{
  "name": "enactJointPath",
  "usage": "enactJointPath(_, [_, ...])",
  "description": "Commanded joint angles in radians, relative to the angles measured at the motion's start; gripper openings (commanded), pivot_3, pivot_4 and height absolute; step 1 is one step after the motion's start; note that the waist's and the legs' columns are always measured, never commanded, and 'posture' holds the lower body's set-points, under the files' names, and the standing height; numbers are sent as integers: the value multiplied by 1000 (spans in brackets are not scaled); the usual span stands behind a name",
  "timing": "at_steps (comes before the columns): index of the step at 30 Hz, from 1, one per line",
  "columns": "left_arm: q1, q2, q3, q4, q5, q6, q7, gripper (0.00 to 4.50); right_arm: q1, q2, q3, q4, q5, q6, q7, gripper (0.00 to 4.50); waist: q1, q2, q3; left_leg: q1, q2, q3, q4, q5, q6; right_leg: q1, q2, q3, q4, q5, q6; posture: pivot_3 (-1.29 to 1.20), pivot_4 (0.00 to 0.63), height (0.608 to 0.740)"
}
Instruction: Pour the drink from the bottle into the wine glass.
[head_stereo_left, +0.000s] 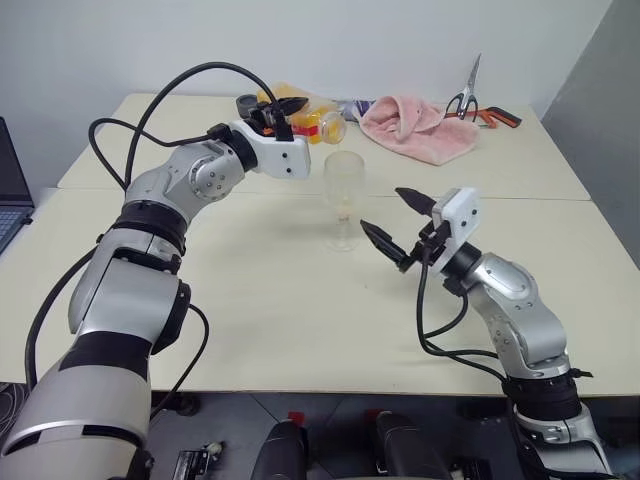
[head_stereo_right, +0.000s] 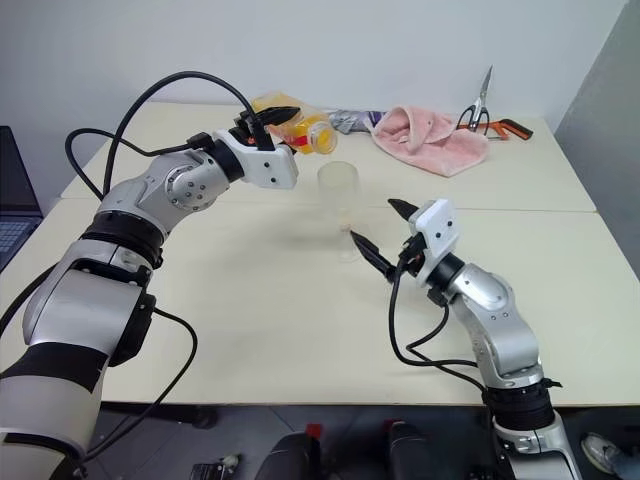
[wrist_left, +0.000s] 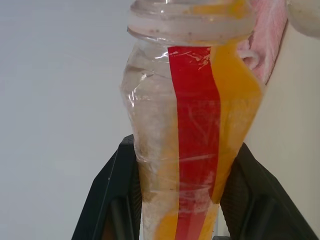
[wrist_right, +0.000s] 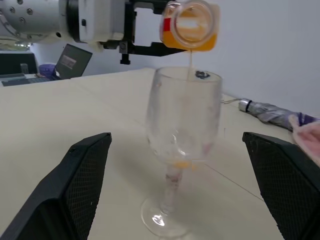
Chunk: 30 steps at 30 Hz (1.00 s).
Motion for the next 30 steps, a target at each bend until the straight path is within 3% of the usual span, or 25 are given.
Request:
enactJointPath(1, [-56, 18, 6, -11, -5, -14, 33, 1671, 1, -4, -31, -78, 32, -14, -2, 4500, 0, 0, 0, 0, 0, 0, 0, 0, 0, 0, 0, 0, 0, 0, 0, 0, 150, 740])
enactJointPath(30, [-98, 29, -39, 23, 45, -15, 95, 1671, 89, -65, -49, -184, 88, 17, 0, 4500, 1, 0, 0, 0, 0, 0, 1, 0, 0, 0, 0, 0, 0, 0, 0, 0, 150, 740])
